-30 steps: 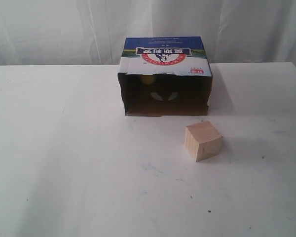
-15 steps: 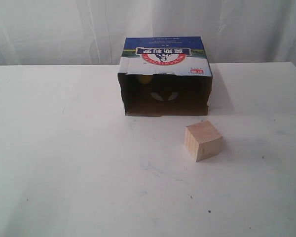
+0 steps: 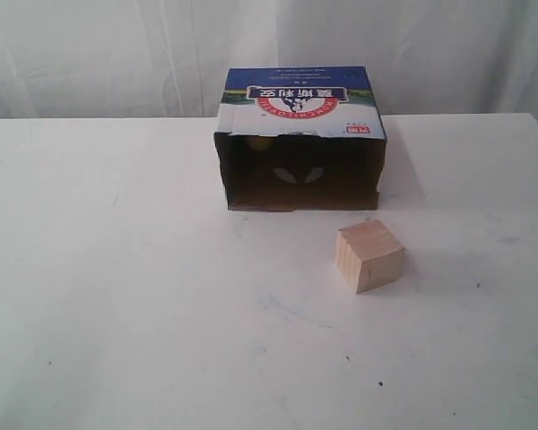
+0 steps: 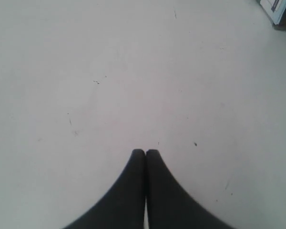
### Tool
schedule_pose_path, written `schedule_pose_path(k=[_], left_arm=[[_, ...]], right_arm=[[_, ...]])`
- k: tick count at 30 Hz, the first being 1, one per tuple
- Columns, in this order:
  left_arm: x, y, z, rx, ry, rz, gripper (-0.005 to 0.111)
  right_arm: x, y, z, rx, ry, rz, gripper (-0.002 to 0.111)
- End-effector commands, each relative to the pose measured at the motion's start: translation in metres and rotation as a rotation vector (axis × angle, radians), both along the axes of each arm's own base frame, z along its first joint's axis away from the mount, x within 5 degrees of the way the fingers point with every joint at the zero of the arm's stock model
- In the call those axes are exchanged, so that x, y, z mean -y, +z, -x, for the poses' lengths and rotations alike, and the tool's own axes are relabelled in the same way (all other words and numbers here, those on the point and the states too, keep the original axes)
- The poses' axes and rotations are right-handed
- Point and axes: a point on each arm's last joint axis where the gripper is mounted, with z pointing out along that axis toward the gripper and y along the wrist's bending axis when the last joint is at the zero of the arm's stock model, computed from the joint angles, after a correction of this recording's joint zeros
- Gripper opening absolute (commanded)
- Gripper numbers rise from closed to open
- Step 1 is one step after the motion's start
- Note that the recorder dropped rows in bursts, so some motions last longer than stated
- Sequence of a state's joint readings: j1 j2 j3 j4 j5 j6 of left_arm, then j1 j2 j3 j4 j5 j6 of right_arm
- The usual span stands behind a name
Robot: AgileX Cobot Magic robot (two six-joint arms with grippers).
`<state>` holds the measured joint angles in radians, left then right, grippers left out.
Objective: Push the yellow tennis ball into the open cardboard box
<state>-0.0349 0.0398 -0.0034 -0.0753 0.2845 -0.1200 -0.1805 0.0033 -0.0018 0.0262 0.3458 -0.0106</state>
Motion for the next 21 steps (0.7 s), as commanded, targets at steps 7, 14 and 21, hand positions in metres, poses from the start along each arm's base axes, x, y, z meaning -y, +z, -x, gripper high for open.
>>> schedule_pose_path(k=[7,14,21], left_arm=[[-0.0041,-0.0064,0.0047,-0.049,0.049,-0.056,0.000],[-0.0041,-0.0064,0.0047,-0.049,0.049,-0.056,0.000],[-0.0041,-0.0061,0.0045,-0.045,0.049,-0.057,0.000]], right_arm=[[0.0003,-0.0001,0.0001,0.003,-0.005,0.009,0.000],[0.0003,-0.0001,0.0001,0.003,-0.005,0.009,0.000],[0.0003,-0.0001,0.0001,0.003,-0.005,0.009,0.000]])
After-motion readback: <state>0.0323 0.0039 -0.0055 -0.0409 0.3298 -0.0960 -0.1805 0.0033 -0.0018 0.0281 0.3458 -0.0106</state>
